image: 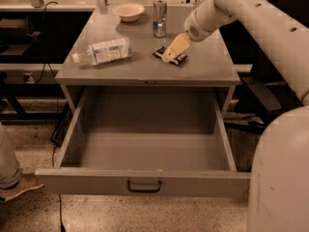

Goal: Pick rxbar blueberry from top drawer and place on counter

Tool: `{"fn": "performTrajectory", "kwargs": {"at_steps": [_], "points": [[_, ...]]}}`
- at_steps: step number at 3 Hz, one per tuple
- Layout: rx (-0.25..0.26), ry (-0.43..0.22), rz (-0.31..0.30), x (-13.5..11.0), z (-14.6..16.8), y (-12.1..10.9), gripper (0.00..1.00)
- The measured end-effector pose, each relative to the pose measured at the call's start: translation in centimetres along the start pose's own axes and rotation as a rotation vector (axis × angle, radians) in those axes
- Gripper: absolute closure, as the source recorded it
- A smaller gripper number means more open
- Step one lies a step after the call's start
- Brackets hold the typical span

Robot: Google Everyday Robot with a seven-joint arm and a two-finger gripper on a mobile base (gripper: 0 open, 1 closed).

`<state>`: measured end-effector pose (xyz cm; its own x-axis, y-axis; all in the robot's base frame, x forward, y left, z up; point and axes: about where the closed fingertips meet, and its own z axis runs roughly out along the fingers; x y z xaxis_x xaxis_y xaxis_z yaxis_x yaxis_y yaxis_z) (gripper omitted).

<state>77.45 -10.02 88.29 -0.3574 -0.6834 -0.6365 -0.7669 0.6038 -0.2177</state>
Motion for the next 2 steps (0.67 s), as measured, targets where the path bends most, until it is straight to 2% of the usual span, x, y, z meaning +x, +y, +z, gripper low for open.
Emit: {"fn": "performTrajectory", "kwargs": {"at_steps": [1, 2], "points": [[0.001, -0.003, 0.008, 0.7, -1.0, 0.0, 0.0], [0.027, -0.019, 0.064, 2.9, -5.1, -0.6, 0.0]]}}
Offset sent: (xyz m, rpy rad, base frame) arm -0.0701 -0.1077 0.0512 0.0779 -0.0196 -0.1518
